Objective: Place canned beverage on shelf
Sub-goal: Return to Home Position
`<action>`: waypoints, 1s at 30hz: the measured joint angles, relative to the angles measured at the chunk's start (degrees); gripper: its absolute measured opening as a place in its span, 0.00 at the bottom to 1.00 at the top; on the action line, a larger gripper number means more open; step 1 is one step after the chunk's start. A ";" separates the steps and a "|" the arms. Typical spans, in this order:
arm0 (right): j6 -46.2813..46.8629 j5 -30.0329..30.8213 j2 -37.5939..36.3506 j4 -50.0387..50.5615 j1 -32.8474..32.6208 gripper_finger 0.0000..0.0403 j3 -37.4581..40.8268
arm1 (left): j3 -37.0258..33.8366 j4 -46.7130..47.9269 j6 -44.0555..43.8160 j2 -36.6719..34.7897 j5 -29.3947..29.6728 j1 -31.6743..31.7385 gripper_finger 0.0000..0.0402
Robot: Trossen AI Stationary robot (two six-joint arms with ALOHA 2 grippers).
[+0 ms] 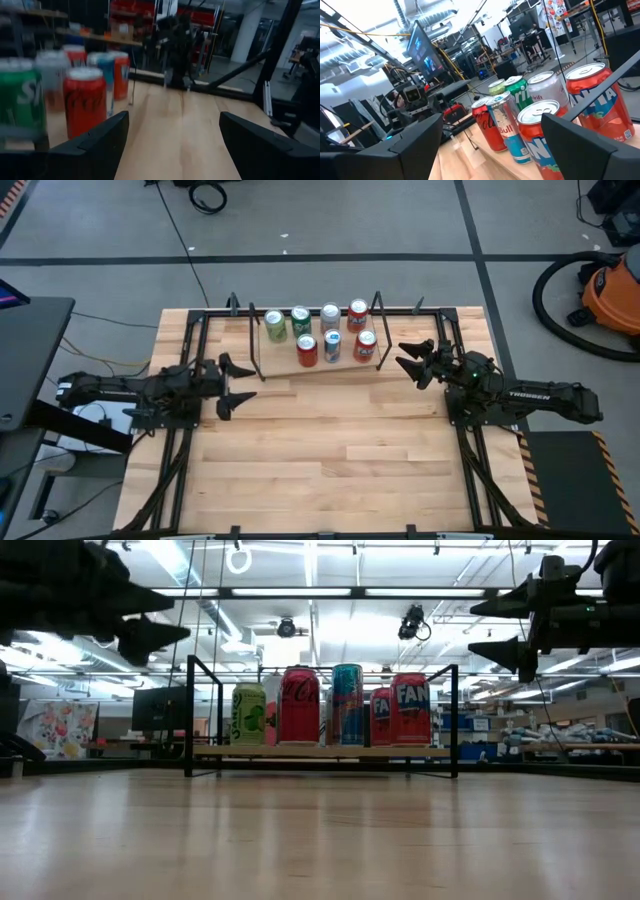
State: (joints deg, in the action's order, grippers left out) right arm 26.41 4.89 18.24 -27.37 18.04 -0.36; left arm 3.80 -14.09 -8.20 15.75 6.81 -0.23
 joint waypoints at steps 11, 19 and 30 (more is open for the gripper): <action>0.00 -0.02 0.00 0.01 0.00 0.86 0.00 | -0.20 1.93 -4.51 -0.44 0.00 0.00 0.80; 0.00 -0.02 0.00 0.02 0.00 0.86 0.00 | -0.20 1.94 -4.51 -0.39 0.00 0.00 0.80; -0.02 -0.02 0.00 0.04 0.00 0.86 0.00 | -0.20 1.95 -4.51 -0.39 0.00 0.00 0.80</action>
State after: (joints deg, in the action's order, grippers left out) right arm 26.39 4.86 18.24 -27.33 18.04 -0.36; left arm 3.60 -12.14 -12.71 15.35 6.81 -0.23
